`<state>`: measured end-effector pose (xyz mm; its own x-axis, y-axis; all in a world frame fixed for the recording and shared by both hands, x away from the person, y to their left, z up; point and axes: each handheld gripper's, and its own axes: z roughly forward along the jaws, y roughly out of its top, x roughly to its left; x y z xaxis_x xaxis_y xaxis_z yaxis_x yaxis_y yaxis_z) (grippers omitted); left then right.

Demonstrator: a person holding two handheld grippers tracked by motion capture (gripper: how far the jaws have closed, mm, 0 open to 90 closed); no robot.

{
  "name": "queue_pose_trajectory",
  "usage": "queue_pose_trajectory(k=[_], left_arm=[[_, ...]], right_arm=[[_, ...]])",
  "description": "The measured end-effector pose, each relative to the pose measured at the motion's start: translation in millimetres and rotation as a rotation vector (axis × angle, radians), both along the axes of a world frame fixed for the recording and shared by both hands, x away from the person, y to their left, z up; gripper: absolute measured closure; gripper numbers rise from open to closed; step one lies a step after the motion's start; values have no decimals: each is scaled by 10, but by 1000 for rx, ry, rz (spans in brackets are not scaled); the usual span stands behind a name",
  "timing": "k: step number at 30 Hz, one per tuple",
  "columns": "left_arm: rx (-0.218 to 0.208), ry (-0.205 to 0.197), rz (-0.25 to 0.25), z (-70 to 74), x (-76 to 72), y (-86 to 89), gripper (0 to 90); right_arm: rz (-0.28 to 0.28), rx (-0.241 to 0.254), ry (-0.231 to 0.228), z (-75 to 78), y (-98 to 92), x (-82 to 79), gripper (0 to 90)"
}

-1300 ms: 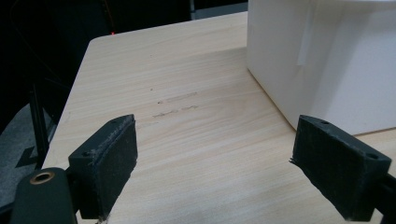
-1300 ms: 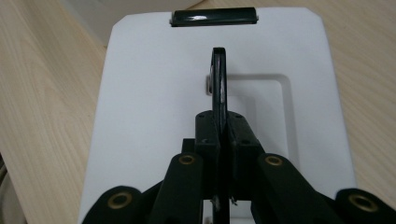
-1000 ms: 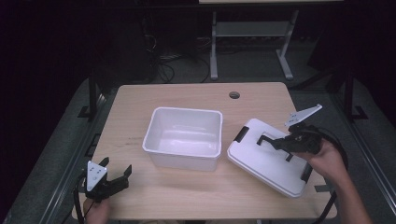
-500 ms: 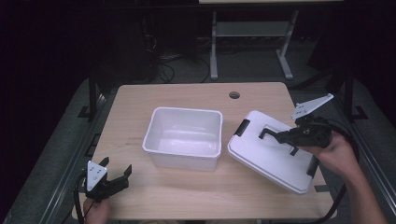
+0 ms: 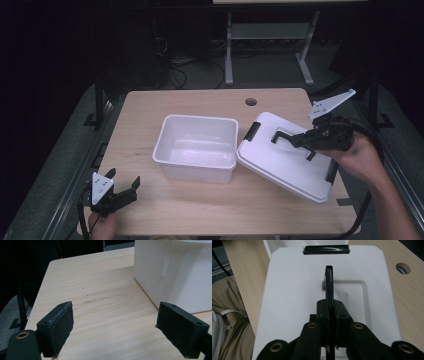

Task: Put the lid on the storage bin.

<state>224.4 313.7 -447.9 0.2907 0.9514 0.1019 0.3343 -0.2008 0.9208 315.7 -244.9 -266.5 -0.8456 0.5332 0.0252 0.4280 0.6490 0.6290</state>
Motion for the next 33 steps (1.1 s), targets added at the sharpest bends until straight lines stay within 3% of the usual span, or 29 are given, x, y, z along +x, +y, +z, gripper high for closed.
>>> queue_pose_trajectory(k=[20, 33], left_arm=[[2, 3, -5, -3, 6, -2, 130], [-3, -3, -4, 4, 0, 0, 130]], right_arm=[[105, 2, -8, 156, 510, 153, 846], [152, 10, -3, 170, 799, 239, 846]])
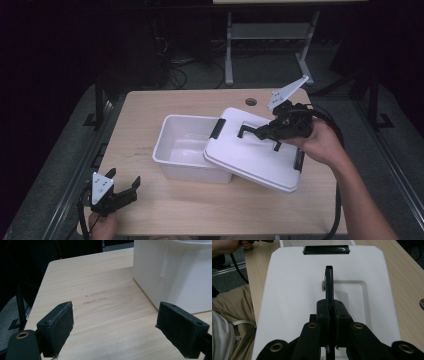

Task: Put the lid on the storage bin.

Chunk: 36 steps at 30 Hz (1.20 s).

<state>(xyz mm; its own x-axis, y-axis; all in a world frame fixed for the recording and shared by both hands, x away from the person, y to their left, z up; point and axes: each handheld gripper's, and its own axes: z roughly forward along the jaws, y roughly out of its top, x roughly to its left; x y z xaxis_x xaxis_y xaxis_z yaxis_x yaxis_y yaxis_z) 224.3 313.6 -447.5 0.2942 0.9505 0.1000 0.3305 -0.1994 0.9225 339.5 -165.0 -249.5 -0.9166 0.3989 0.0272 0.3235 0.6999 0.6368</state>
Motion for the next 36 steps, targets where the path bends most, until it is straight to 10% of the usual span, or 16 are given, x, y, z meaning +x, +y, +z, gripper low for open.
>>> queue_pose_trajectory(k=[36], left_arm=[[-5, -9, 5, 10, -10, 21, 130]], right_arm=[[101, 13, -10, 43, 542, 175, 846]])
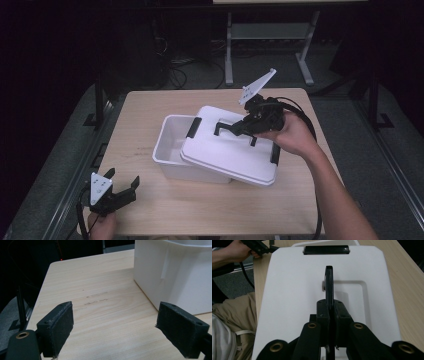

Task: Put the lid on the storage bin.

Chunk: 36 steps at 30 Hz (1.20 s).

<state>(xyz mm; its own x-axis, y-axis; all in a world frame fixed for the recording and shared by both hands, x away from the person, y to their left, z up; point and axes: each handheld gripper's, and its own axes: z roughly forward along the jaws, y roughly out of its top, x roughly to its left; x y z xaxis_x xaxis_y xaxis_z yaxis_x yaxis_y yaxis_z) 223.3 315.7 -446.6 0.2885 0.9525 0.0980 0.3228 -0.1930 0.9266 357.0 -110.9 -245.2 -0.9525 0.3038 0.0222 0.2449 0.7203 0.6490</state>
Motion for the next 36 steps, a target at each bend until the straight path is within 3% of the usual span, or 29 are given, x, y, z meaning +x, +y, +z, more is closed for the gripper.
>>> queue_pose_trajectory(k=[36], left_arm=[[0, 3, 2, -7, -1, 21, 130]], right_arm=[[78, -4, 22, -33, 511, 240, 845]])
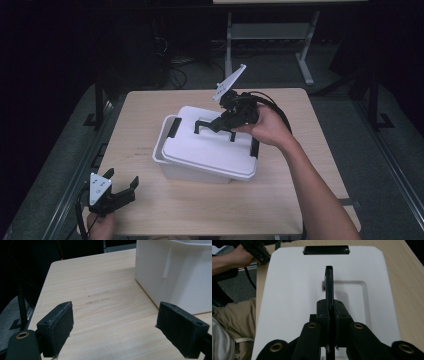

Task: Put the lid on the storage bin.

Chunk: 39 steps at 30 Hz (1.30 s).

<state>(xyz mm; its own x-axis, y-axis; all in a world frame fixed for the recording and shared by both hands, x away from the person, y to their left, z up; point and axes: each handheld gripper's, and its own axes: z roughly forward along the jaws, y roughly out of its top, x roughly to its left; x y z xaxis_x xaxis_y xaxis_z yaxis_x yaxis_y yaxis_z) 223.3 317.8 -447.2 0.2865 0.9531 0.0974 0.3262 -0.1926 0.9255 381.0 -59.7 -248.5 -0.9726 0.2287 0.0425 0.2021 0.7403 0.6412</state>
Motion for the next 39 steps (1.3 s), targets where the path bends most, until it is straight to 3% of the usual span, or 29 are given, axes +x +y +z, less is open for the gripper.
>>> queue_pose_trajectory(k=[6, 39], left_arm=[[-1, 0, 3, -1, 0, 12, 130], [-10, 2, 7, -2, -7, 33, 130]], right_arm=[[12, 0, 5, 3, 76, 66, 845], [94, -32, 36, -331, 499, 457, 845]])
